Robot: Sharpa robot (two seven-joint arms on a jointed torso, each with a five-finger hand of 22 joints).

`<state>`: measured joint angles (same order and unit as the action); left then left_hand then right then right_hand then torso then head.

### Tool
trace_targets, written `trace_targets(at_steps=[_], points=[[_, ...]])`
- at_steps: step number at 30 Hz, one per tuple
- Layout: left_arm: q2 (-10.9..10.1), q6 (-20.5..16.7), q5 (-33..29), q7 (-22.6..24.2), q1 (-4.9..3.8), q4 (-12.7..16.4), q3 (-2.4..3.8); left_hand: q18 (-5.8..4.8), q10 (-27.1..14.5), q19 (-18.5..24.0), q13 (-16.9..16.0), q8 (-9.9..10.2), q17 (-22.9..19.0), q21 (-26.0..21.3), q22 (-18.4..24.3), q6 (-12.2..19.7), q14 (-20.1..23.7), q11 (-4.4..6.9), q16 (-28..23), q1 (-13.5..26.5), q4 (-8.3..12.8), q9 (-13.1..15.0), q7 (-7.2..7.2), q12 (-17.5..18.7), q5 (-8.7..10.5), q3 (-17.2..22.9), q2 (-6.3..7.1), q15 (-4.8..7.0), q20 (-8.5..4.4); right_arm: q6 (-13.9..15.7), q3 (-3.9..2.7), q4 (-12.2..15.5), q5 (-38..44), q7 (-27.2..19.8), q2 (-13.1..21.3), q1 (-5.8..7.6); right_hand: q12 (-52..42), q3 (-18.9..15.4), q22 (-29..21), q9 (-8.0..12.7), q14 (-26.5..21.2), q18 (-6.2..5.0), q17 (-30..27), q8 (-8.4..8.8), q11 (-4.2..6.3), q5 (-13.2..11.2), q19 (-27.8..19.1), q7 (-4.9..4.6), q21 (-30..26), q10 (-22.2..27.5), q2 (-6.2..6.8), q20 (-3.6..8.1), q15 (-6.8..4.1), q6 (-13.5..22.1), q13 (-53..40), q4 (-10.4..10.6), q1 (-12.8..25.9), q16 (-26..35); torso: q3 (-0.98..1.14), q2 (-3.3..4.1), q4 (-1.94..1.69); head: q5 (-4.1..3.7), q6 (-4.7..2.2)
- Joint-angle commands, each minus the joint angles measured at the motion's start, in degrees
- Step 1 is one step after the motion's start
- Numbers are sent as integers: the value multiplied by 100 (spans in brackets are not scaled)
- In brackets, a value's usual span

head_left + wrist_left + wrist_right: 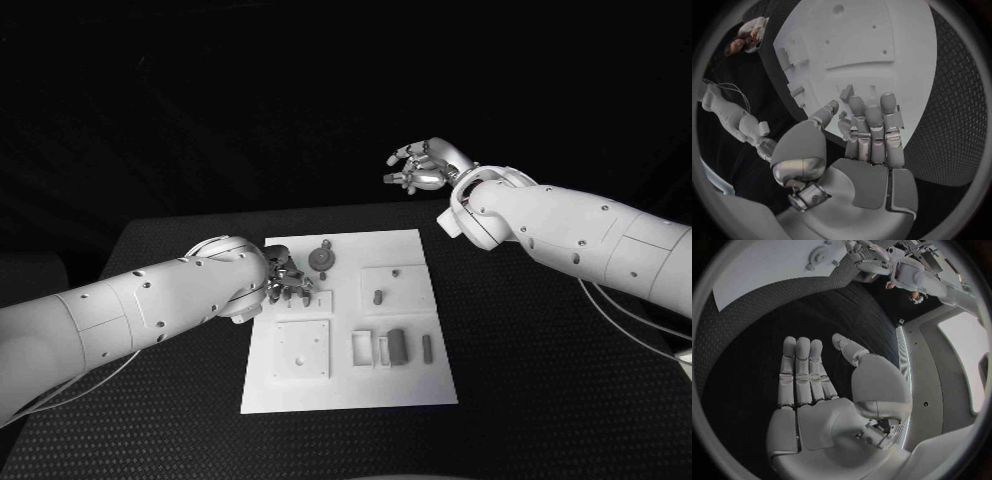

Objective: Assemble the parts on the task board

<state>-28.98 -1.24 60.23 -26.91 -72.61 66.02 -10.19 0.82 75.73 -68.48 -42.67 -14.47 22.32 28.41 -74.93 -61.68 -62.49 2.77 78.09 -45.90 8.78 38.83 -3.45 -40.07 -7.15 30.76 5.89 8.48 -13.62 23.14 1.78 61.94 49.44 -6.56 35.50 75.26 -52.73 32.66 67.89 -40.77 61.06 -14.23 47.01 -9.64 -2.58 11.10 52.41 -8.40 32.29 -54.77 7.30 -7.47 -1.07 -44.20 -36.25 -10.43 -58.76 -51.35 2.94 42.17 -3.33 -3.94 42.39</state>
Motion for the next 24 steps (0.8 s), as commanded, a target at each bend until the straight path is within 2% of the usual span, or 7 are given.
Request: trace_targets(at_steps=[1,12,24], points=[[23,88,24,63,-1,-17,1,-11,-43,30,11,-29,-8,-20,-123,-31,33,9,24,-11,56,-4,-9,-32,-16,6,-90,1,-25,-70,-3,0,5,-66,-4,-2,-38,-22,6,10,43,-77,9,-36,-213,-25,27,-240,-36,598,-39,-3,-9,-272,9,22,19,27,-4,-1,-2,-3,-2],[73,169,21,63,3,-98,-6,-13,-26,16,18,-58,-24,-14,-123,-93,17,25,42,-55,194,6,9,-47,2,15,-231,9,-29,-84,-3,3,4,-65,6,-3,-42,-23,8,11,45,-77,17,-38,-213,-25,29,-240,-38,599,-41,-3,-9,-273,15,24,20,33,-4,2,-3,-15,5],[105,297,24,56,4,-103,-11,-18,-18,2,30,-67,-45,-9,-122,-113,10,32,52,-202,358,10,16,-54,-2,69,-252,15,-35,-92,-3,-3,2,-66,-4,-3,-49,-26,11,13,48,-77,27,-41,-212,-25,30,-239,-41,601,-43,-3,-9,-275,23,30,25,40,-1,-3,-5,-15,37]])
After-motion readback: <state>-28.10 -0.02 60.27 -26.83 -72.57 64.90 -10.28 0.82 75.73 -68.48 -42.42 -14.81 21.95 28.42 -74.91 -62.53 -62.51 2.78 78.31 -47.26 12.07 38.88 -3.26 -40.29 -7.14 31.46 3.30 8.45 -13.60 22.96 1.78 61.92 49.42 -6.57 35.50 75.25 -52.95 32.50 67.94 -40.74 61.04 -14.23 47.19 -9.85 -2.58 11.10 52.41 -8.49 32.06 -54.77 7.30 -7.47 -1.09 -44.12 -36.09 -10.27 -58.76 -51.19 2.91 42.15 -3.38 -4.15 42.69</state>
